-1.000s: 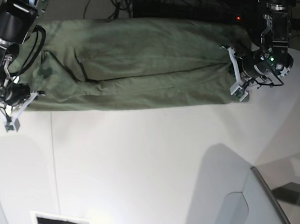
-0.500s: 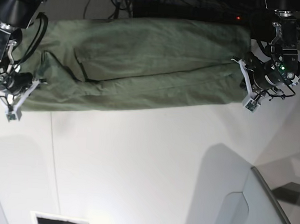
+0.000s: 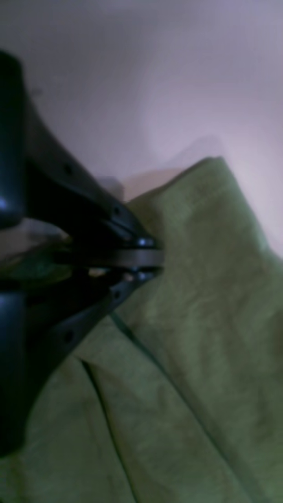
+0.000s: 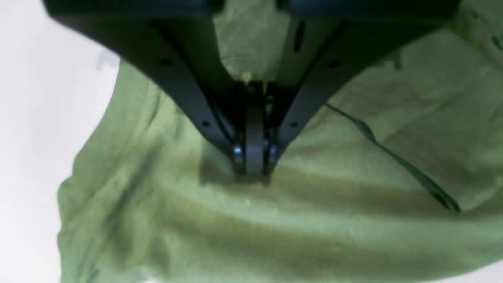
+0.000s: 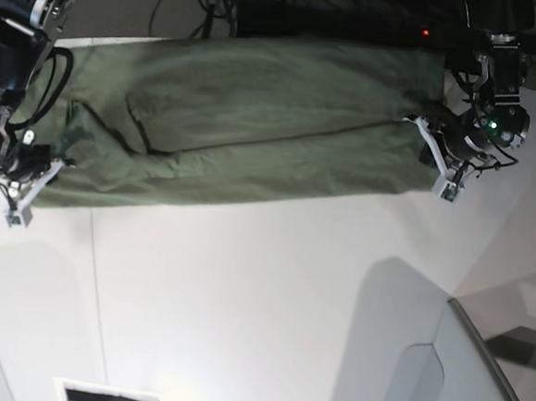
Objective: Layout the t-shirt on the table in an organized manner, then fold the t-shirt properly
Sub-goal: 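Release the strip with both grippers and raise the left gripper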
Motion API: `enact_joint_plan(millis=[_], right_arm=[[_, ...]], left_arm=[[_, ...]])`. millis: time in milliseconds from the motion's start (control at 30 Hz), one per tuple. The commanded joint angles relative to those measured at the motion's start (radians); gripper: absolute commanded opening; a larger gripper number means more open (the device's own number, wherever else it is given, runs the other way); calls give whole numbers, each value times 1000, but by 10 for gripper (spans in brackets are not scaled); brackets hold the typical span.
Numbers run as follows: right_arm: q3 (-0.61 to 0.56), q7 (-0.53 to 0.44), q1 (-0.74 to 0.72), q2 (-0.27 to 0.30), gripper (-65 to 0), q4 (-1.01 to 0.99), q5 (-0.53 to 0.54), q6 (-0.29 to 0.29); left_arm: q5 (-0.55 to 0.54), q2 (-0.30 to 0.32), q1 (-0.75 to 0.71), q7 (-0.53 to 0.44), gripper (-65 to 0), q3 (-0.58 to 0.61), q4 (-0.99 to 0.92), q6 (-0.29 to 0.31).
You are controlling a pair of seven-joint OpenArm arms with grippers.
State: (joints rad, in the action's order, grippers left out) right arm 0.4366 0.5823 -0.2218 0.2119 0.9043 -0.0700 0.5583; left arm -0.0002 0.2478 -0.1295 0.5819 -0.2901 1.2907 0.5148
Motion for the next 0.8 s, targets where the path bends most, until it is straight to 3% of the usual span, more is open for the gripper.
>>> enact_joint_plan(millis=[0,167,333,533,767], right_arm=[[3,-17,-23,22,-650,-17,-6,-8],[3,-71,-77,34,-650,-119,-6,-14],[1,-150,-97,34,-650,-142,-7,-86],[1,-178,-141,59,-650,-182,-7,-88],[11,-172,-57,31,-650,187,-1,-80]], left_arm=[[12,12,26,3,-650,19,-20,-17],[12,20,115,-56,-650,96,-136,-83],[12,12,205,-64,-650,102,-227,-84],[12,11,264,-59,-650,102,-228,-86],[-1,15,209,-58,-650,62,-50,-86]])
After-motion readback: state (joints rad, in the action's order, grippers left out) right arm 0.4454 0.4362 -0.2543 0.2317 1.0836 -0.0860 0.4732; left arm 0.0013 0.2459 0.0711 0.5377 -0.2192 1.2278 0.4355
